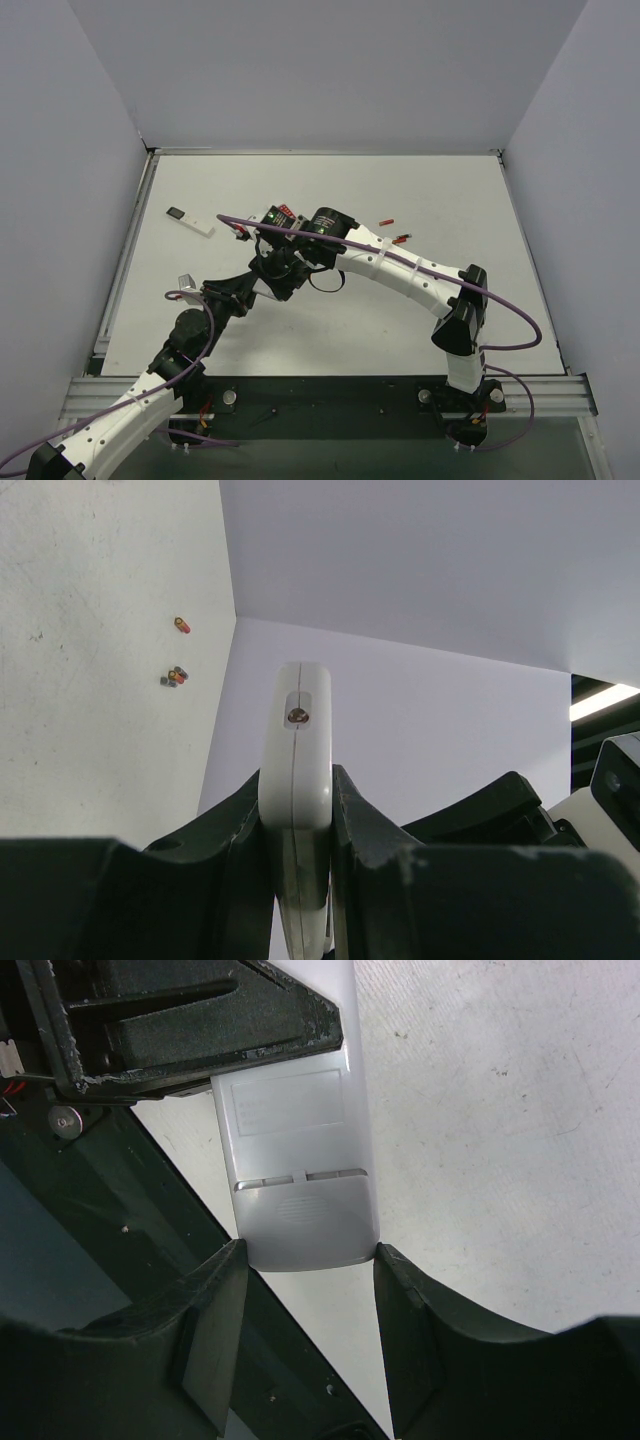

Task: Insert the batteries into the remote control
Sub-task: Load the battery cover into the remote control.

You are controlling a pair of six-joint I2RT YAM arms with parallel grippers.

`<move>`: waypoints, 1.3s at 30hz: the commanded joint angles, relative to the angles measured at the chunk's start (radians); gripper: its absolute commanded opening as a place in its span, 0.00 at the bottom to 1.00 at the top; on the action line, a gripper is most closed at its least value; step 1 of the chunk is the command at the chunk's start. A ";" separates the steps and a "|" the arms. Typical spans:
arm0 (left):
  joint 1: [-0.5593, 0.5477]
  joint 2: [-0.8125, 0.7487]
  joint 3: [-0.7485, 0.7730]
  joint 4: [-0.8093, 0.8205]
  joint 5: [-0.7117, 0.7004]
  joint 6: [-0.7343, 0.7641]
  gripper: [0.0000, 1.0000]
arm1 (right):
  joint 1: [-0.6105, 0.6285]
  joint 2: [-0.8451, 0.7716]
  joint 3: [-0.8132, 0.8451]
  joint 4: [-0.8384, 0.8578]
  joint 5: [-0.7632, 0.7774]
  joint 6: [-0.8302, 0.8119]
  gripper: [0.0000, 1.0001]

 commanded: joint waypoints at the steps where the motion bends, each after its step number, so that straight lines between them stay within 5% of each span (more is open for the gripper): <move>1: -0.004 -0.014 -0.056 0.109 -0.018 -0.023 0.00 | 0.003 0.009 0.032 -0.066 0.014 0.003 0.34; 28: -0.006 -0.024 -0.068 0.114 -0.016 -0.036 0.00 | 0.001 0.006 0.036 -0.072 0.023 0.011 0.51; 39: -0.006 -0.010 -0.073 0.128 -0.001 -0.064 0.00 | 0.003 0.013 0.053 -0.082 0.023 0.008 0.46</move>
